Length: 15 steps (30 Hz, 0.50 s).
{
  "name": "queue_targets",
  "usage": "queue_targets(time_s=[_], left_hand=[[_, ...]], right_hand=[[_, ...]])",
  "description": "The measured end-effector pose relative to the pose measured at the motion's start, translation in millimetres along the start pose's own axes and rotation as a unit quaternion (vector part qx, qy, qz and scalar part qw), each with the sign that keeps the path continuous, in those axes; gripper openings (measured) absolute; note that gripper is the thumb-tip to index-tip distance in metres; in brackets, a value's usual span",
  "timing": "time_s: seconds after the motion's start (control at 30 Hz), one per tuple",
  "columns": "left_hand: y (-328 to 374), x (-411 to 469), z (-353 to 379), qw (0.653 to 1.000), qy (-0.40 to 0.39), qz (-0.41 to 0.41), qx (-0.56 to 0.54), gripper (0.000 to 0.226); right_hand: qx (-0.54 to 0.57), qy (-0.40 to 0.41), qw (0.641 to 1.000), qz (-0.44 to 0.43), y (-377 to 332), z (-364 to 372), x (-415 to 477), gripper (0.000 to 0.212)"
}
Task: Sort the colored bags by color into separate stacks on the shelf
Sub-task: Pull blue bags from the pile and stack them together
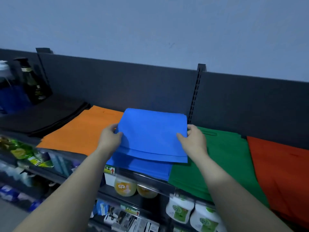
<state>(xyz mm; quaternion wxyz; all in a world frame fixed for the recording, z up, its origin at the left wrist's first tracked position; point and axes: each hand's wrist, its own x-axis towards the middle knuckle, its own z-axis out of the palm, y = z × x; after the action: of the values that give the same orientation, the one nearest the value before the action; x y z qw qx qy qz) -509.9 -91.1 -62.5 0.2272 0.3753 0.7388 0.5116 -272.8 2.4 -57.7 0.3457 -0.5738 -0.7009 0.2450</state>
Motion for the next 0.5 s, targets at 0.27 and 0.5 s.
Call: queue_targets(time_s=[0.27,0.5], left_hand=[[-44.0,27.5,-21.7,0.984,-0.032,-0.032,0.170,0.046],[-31.2,31.0,-12.3,0.936,-0.026,0.066,0.344,0.048]], right_hand=[[-0.158,-0.073,0.984,0.038,-3.6,35.6,-21.5,0.037],[-0.206,-0.043,0.978,0.005,6.0,17.7,-31.7,0.042]])
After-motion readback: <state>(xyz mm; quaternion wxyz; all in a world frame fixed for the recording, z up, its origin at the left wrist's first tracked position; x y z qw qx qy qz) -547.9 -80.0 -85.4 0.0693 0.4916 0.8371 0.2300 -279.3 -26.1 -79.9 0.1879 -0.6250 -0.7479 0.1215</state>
